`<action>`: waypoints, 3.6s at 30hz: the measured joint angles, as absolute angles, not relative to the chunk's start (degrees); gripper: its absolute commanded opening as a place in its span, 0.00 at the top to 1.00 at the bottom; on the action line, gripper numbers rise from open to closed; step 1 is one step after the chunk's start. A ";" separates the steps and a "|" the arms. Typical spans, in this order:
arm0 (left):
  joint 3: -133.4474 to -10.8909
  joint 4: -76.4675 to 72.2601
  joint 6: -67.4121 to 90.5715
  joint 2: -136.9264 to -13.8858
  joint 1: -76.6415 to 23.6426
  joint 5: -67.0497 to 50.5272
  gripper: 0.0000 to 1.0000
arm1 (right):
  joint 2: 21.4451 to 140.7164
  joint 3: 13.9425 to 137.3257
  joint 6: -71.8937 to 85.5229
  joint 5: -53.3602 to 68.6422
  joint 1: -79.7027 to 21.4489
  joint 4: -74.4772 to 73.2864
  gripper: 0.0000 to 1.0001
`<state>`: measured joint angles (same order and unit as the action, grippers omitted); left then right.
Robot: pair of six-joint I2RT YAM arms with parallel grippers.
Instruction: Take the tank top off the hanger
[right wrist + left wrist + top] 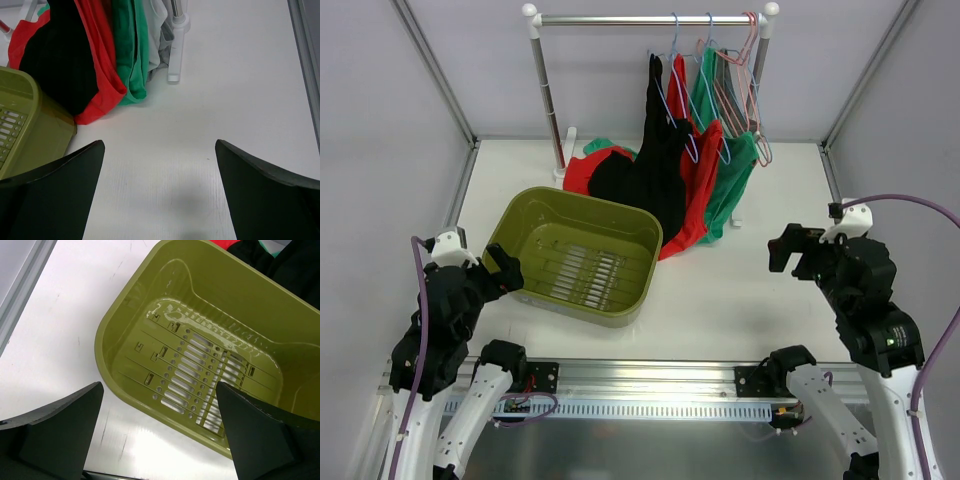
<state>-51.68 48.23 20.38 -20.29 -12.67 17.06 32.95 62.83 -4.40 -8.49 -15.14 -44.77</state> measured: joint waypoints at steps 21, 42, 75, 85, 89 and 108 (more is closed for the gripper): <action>-50.50 47.00 20.38 -20.21 -12.67 17.04 0.01 | 60.34 89.45 -2.02 12.99 -17.39 -28.71 0.17; -49.65 46.52 20.60 -20.08 -12.64 17.04 0.01 | 113.56 136.64 -17.30 6.92 -24.62 -33.10 0.50; -48.97 46.15 20.60 -20.62 -12.67 17.02 0.01 | 104.01 130.93 -7.60 3.62 -24.58 -24.29 1.00; -48.97 46.15 20.60 -20.62 -12.67 17.02 0.01 | 82.43 108.05 -7.38 5.80 -24.62 -21.89 1.00; -48.97 46.15 20.60 -20.62 -12.67 17.02 0.01 | 74.70 104.16 -6.85 5.54 -24.60 -22.48 1.00; -48.99 46.15 20.58 -20.53 -12.64 16.97 0.01 | 63.79 124.99 -11.64 -6.96 -23.33 -36.80 1.00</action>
